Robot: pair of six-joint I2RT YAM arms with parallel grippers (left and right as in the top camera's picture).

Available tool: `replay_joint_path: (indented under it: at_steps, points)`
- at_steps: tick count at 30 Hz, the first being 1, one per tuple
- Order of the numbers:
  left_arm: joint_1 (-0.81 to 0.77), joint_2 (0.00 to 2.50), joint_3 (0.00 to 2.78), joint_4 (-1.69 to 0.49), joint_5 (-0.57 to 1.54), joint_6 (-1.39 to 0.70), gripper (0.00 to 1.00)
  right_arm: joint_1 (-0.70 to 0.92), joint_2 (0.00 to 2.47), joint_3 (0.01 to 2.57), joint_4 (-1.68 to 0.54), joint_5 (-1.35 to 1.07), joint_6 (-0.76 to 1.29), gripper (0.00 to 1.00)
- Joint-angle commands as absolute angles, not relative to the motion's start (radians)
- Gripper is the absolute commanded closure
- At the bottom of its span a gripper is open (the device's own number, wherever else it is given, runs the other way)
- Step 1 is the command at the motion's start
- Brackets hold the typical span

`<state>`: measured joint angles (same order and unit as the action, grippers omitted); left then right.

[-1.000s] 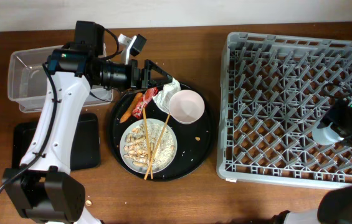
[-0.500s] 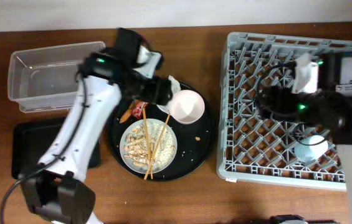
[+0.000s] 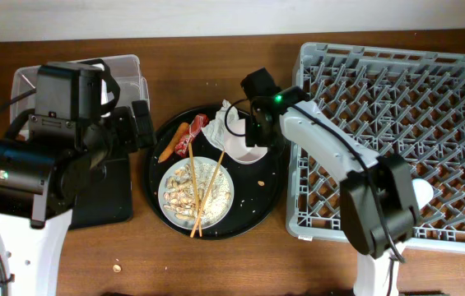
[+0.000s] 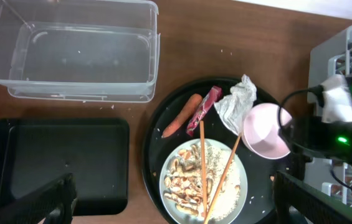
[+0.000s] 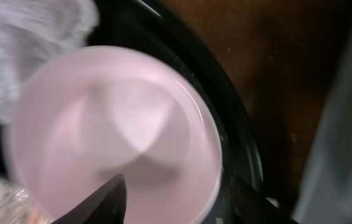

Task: Sort waste into correct bins and load items into the dishwasher rack
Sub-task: 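Grasp the pink bowl with the right gripper, then carry the pink bowl to the rack and release it upside down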

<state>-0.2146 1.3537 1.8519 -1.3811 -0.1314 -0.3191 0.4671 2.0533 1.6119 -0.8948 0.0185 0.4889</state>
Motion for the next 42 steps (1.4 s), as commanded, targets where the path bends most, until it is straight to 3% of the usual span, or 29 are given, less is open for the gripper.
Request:
replay_joint_path:
  at_steps: [1, 2, 3, 4, 7, 9, 12, 14, 18, 21, 24, 29, 33, 42]
  points:
    - [-0.210, 1.354, 1.843, -1.379, -0.131, -0.337, 0.01, 0.469, 2.130, 1.613, -0.893, 0.034, 0.537, 0.59]
    - [-0.210, 1.353, 1.843, -1.379, -0.131, -0.337, 0.01, 0.469, 2.148, 1.613, -0.894, 0.035, 0.537, 0.68]
    - [-0.210, 1.353, 1.843, -1.379, -0.131, -0.337, 0.01, 0.469, 2.149, 1.614, -0.905, 0.035, 0.544, 0.90]
    - [-0.210, 1.353, 1.843, -1.379, -0.131, -0.337, 0.01, 0.469, 2.143, 1.617, -0.915, 0.035, 0.544, 0.96]
    - [-0.210, 1.353, 1.843, -1.379, -0.131, -0.337, 0.01, 0.457, 2.018, 1.671, -1.045, 0.108, 0.543, 0.96]
    - [-0.210, 1.353, 1.843, -1.379, -0.131, -0.337, 0.01, 0.456, 1.811, 1.681, -1.124, 0.258, 0.539, 0.96]
    - [-0.210, 1.353, 1.843, -1.379, -0.131, -0.337, 0.01, 0.449, 1.549, 1.680, -1.207, 0.796, 0.540, 0.96]
    - [-0.210, 1.353, 1.843, -1.379, -0.131, -0.337, 0.01, 0.392, 1.521, 1.680, -1.247, 0.990, 0.539, 0.96]
    - [-0.210, 1.353, 1.843, -1.379, -0.131, -0.337, 0.01, 0.077, 1.646, 1.654, -1.237, 0.980, 0.540, 0.96]
    - [-0.210, 1.353, 1.843, -1.379, -0.131, -0.337, 0.01, -0.014, 1.802, 1.654, -1.102, 1.026, 0.461, 0.96]
    - [-0.210, 1.353, 1.843, -1.379, -0.131, -0.337, 0.01, 0.028, 1.956, 1.654, -0.970, 1.034, 0.318, 0.96]
    - [-0.210, 1.353, 1.843, -1.379, -0.131, -0.337, 0.01, 0.125, 2.117, 1.654, -0.974, 1.141, 0.292, 0.96]
    - [-0.210, 1.353, 1.843, -1.379, -0.131, -0.337, 0.01, 0.150, 2.101, 1.673, -0.979, 1.319, 0.292, 0.96]
    - [-0.210, 1.353, 1.843, -1.379, -0.131, -0.337, 0.01, 0.127, 2.094, 1.674, -0.927, 1.231, 0.239, 0.96]
